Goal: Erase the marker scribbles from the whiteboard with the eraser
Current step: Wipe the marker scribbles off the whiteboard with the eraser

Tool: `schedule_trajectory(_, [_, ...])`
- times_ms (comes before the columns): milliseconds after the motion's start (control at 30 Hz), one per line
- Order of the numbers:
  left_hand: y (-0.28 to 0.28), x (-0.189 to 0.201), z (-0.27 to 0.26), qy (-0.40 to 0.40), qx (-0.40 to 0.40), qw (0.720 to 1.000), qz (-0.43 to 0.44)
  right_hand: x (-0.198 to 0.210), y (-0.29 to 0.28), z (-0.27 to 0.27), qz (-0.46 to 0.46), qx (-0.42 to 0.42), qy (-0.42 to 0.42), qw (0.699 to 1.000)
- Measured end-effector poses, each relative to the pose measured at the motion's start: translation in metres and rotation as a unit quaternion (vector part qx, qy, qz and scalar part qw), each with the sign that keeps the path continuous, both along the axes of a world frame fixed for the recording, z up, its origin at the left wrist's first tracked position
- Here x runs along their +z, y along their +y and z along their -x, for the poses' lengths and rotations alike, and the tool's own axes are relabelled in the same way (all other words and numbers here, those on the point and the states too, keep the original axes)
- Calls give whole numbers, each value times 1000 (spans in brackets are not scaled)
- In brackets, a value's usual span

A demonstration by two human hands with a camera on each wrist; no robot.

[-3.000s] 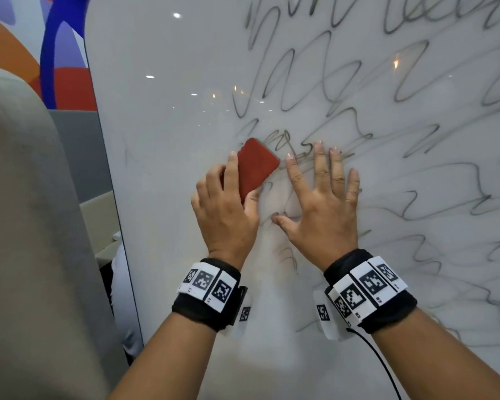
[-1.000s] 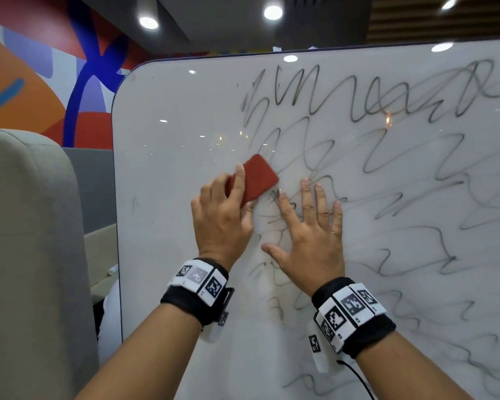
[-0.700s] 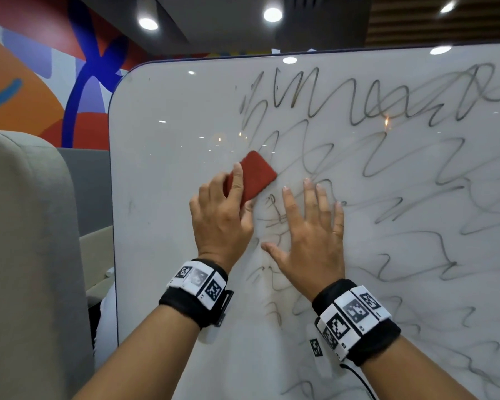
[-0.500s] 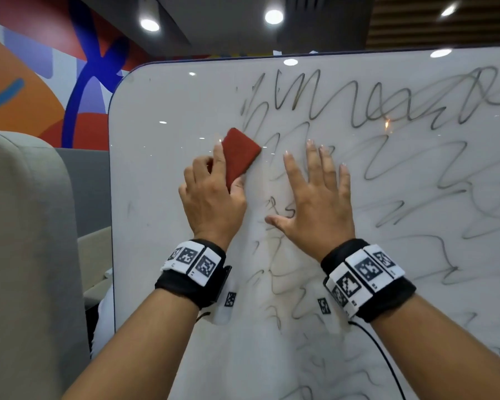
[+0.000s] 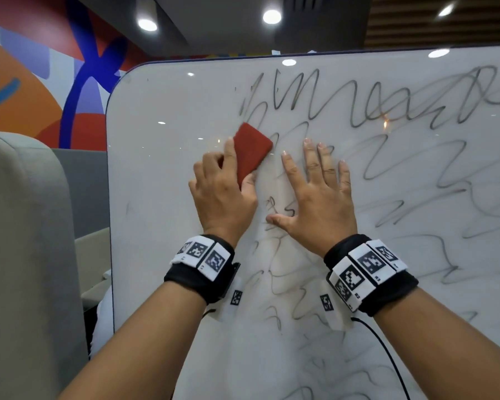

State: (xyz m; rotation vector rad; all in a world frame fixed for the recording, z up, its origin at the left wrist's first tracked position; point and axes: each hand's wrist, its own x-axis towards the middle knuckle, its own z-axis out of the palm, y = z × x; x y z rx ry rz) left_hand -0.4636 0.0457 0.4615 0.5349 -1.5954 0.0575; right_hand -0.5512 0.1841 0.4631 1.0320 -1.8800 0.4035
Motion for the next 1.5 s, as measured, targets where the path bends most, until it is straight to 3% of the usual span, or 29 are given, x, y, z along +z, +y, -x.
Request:
schedule_trajectory(133, [-3, -7, -7, -58, 13, 996, 65, 5, 1, -6, 10, -10, 8, 1000])
schedule_trajectory(300, [-5, 19, -14, -15, 10, 997, -76, 25, 5, -4, 10, -12, 14, 1000])
schedule_trajectory(433, [2, 5, -7, -71, 14, 997, 35, 31, 5, 3, 4, -3, 19, 1000])
schedule_trajectory(500, [-4, 13, -10, -79, 30, 995, 51, 31, 6, 6, 0, -4, 22, 1000])
schedule_trajectory(667, [-8, 52, -12, -9, 41, 994, -104, 30, 8, 7, -3, 2, 23, 1000])
schedule_trajectory(800, [2, 31, -3, -69, 40, 996, 46, 29, 8, 6, -5, 4, 23, 1000])
schedule_trajectory(867, [-3, 29, -2, -80, 43, 993, 79, 28, 8, 6, -2, 6, 23, 1000])
schedule_trajectory(1033, [-6, 63, -5, -7, 40, 995, -86, 28, 9, 7, -11, 7, 17, 1000])
schedule_trajectory(1133, [-2, 69, 0, 13, 44, 992, -120, 27, 8, 9, -12, 10, 16, 1000])
schedule_trajectory(1200, [3, 64, 4, -4, 59, 995, -80, 27, 7, 9, -9, 13, 17, 1000])
schedule_trajectory(1300, [-1, 55, 7, -63, 94, 992, 60, 26, 6, 10, -3, 15, 23, 1000])
schedule_trajectory(1367, [-10, 60, 5, -72, 100, 988, 88, 26, 6, 11, -3, 14, 23, 1000])
schedule_trajectory(1500, [-10, 84, -2, -12, 70, 997, -43, 26, 7, 11, -6, 16, 19, 1000])
